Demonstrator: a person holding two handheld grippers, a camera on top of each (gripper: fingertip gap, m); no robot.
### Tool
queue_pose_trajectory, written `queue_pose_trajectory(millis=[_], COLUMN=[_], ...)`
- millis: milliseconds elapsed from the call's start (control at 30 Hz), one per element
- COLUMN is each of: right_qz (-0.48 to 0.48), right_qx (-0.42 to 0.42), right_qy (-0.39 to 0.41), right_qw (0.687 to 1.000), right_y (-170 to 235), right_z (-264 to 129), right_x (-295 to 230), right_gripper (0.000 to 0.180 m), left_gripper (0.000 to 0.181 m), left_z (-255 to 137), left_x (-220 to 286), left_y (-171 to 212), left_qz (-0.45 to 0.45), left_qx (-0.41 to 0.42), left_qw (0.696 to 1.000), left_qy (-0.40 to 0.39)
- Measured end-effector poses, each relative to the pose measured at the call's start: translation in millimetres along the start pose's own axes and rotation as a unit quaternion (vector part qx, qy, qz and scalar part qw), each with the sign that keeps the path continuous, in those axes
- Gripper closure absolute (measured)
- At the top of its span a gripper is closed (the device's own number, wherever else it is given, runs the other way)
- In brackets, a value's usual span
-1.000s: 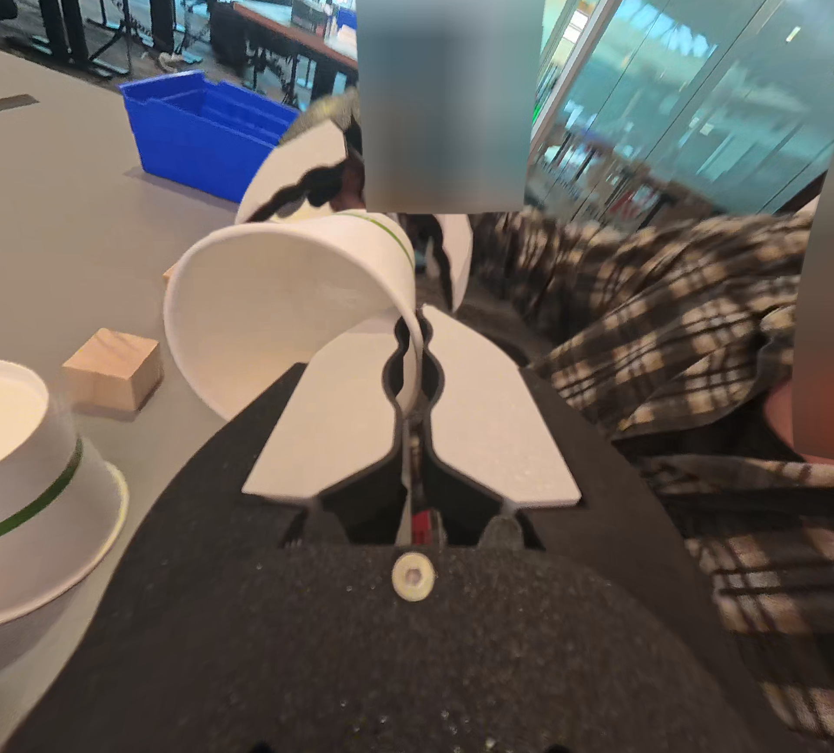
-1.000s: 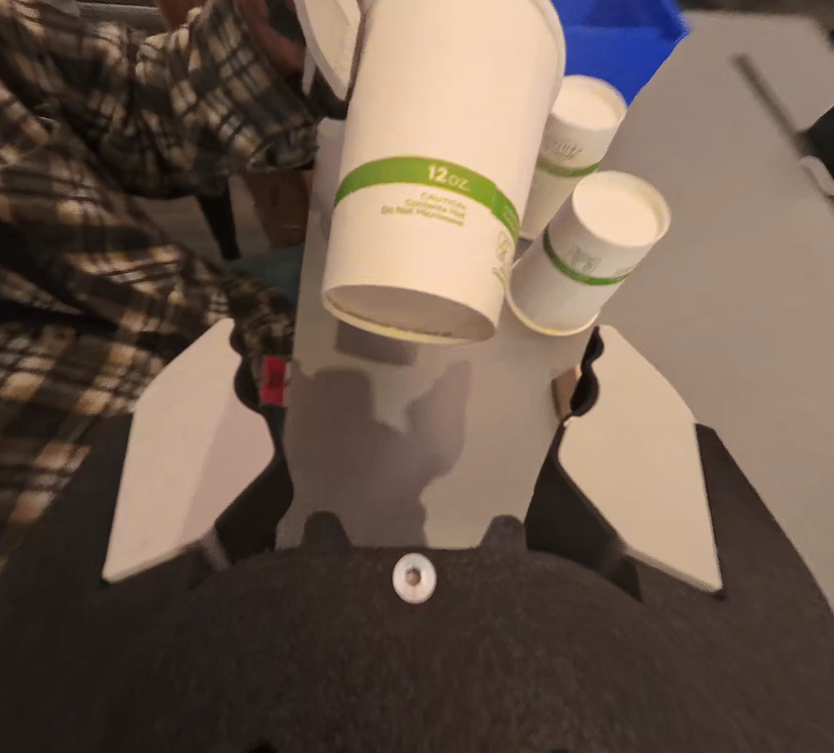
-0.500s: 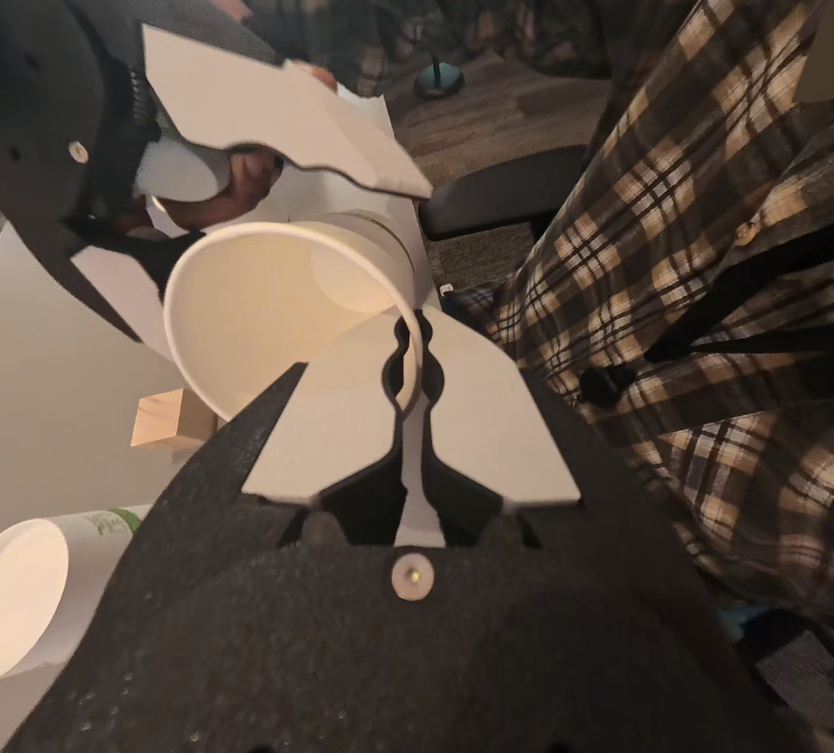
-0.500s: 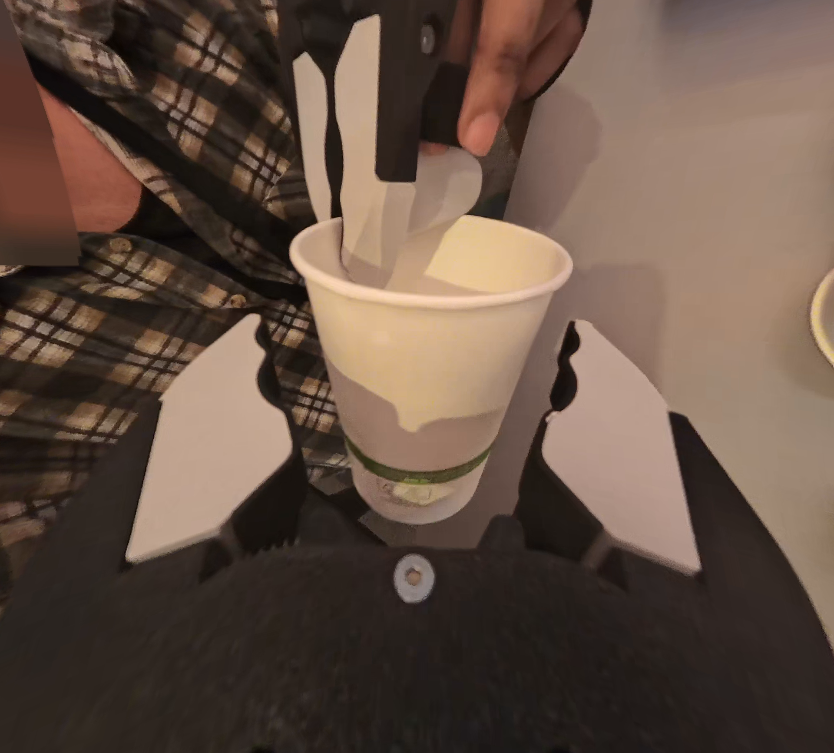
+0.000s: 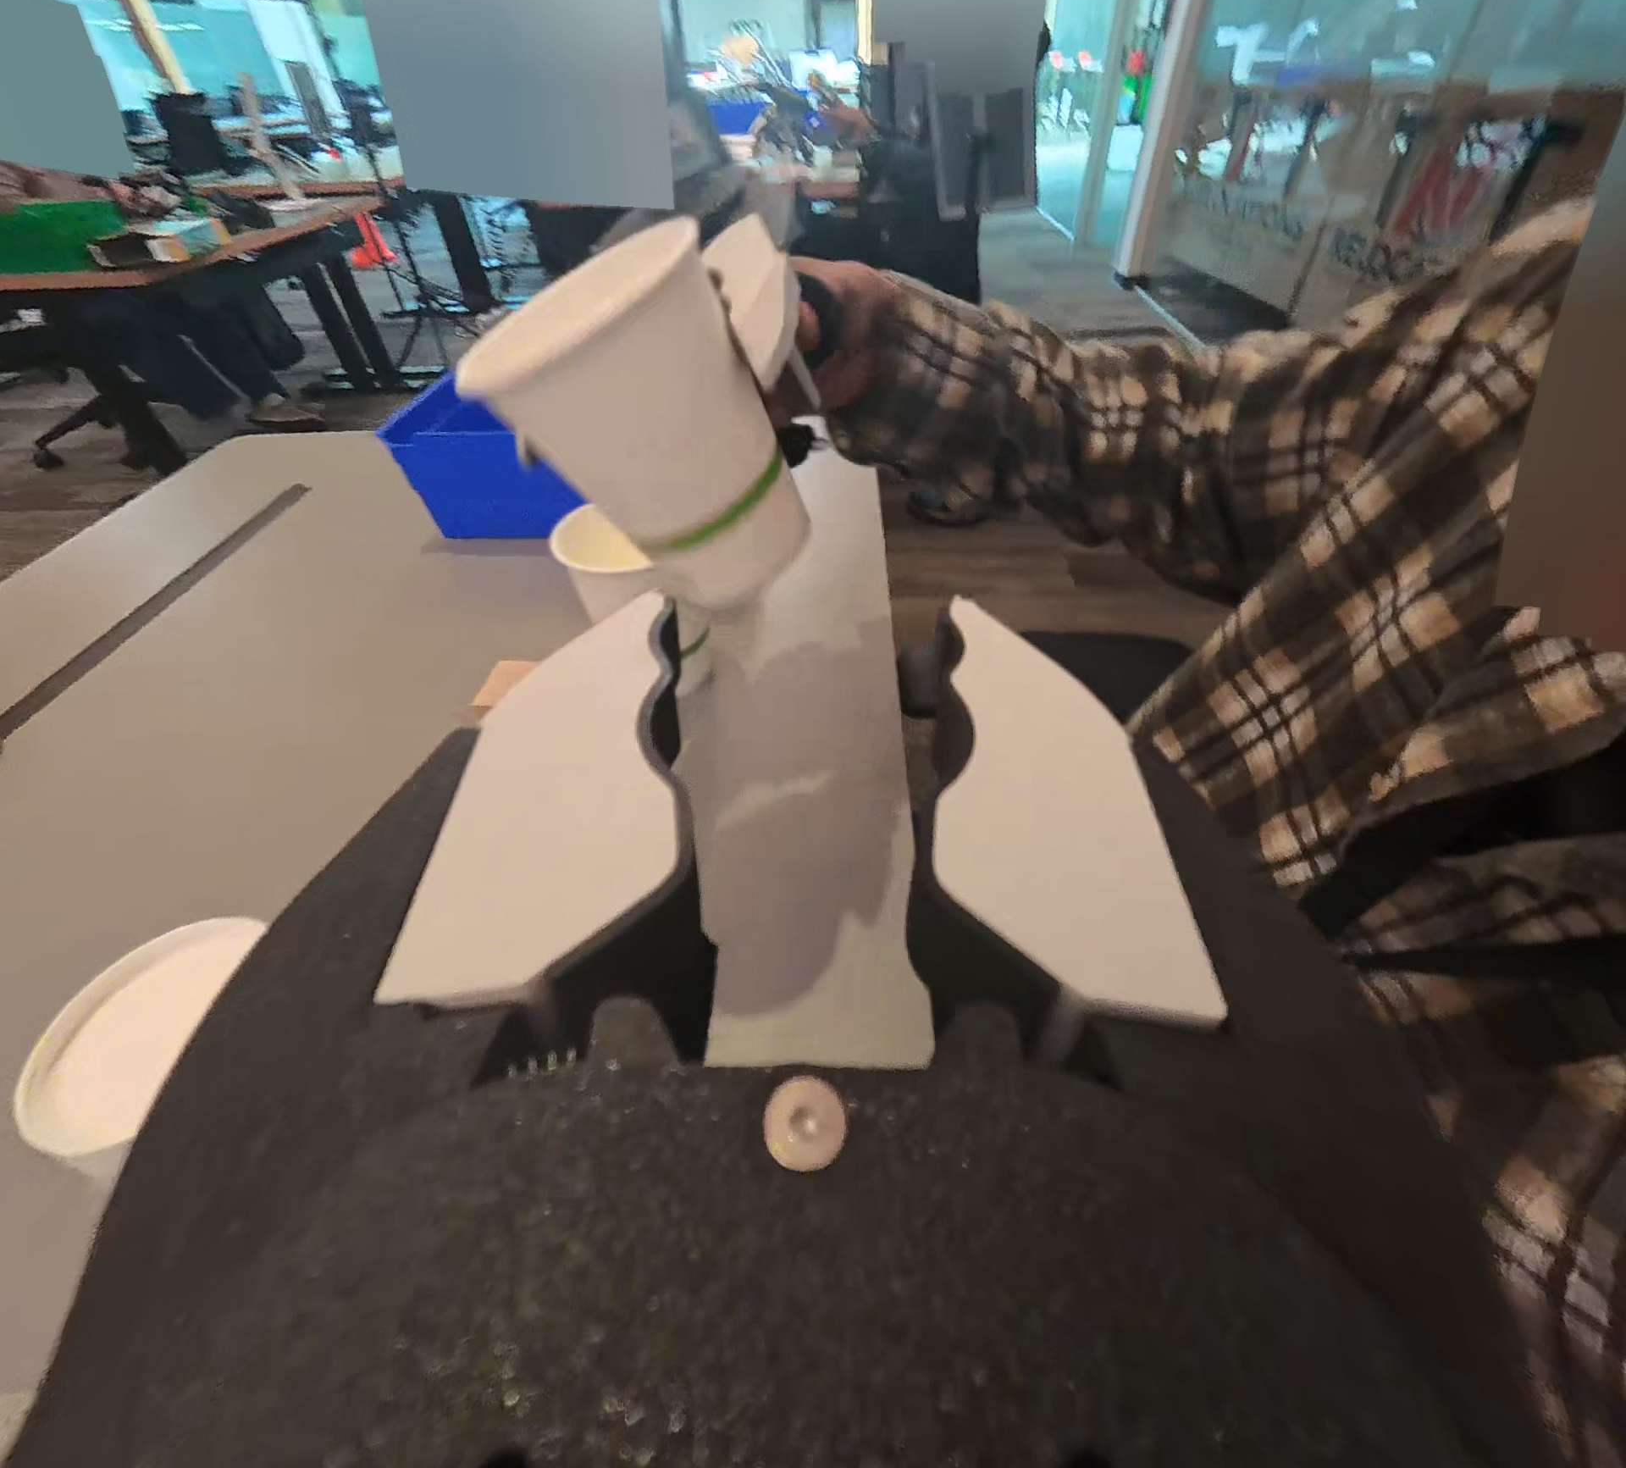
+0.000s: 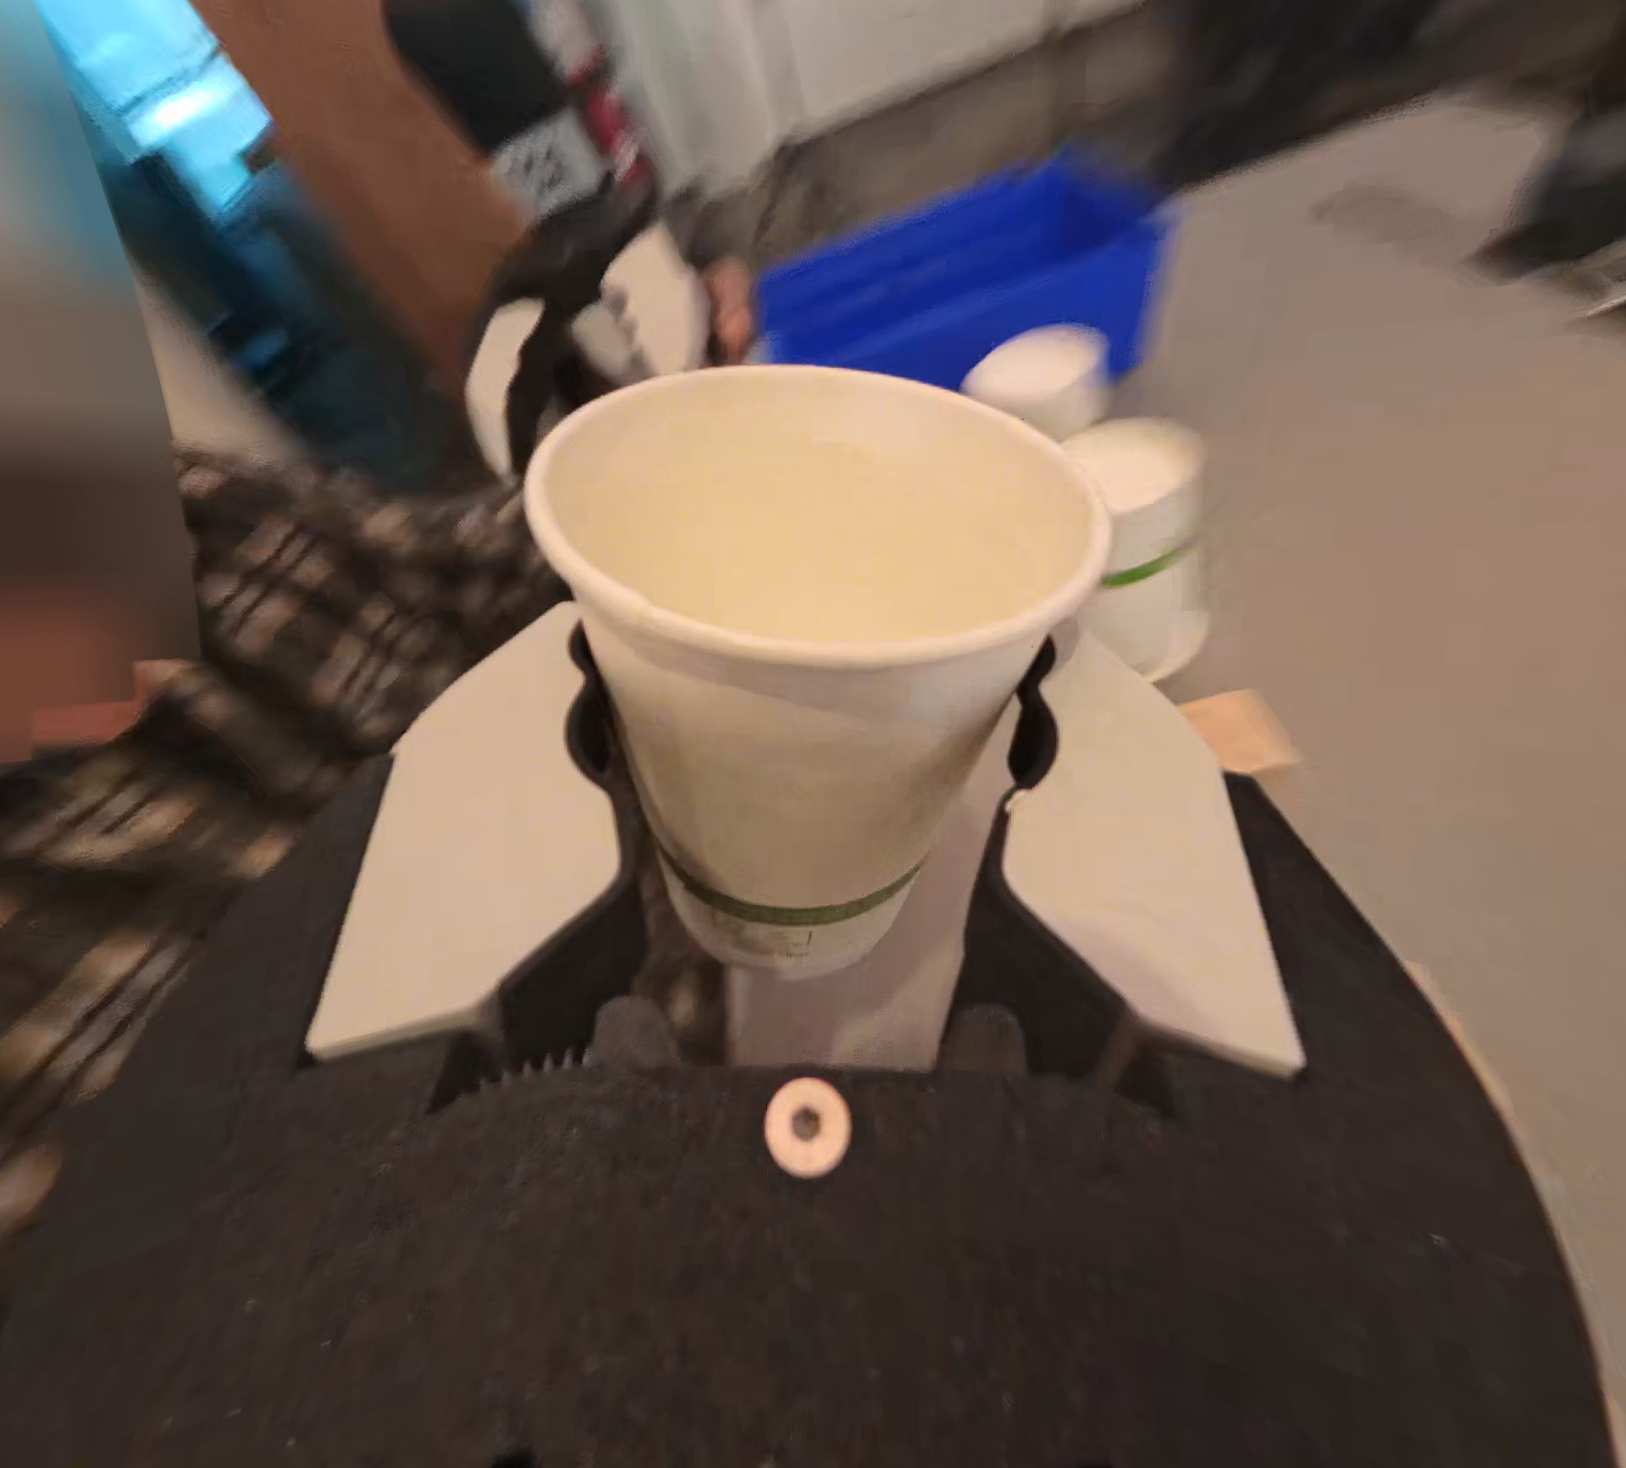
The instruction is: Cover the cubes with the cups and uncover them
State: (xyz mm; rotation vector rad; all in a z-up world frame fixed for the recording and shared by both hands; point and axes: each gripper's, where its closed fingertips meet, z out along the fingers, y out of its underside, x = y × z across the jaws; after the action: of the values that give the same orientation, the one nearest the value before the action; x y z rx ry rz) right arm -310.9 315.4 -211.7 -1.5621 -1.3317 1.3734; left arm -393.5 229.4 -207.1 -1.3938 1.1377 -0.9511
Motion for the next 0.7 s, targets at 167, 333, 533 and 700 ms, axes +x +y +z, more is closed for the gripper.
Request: queue_pose_trajectory(millis=[167, 333, 533, 700], right_qz=[-0.057, -0.045, -0.042, -0.048], right_qx=[0.211, 0.220, 0.184, 0.134], right_qy=[0.254, 0.311, 0.340, 0.346], right_qw=[0.942, 0.924, 0.921, 0.927], right_y=[-29.8, 1.4, 30.9, 52.8], right_z=[-96.2, -106.4, -96.9, -90.2], right_x=[51.9, 72.8, 89.1, 93.4], right_gripper=[0.089, 0.089, 0.089, 0.062], left_gripper=[0.131, 0.134, 0.137, 0.136], left_z=[-0.7, 2.9, 3.7, -0.2], left_x=[-14.4, -16.0, -17.5, -23.6], left_y=[4.2, 10.3, 15.1, 16.1], left_qz=[-0.051, -0.050, -0.047, -0.049], left_qx=[0.008, -0.007, -0.017, -0.017], left_qw=[0.999, 0.998, 0.999, 0.998], left_qy=[-0.015, -0.022, -0.022, -0.036])
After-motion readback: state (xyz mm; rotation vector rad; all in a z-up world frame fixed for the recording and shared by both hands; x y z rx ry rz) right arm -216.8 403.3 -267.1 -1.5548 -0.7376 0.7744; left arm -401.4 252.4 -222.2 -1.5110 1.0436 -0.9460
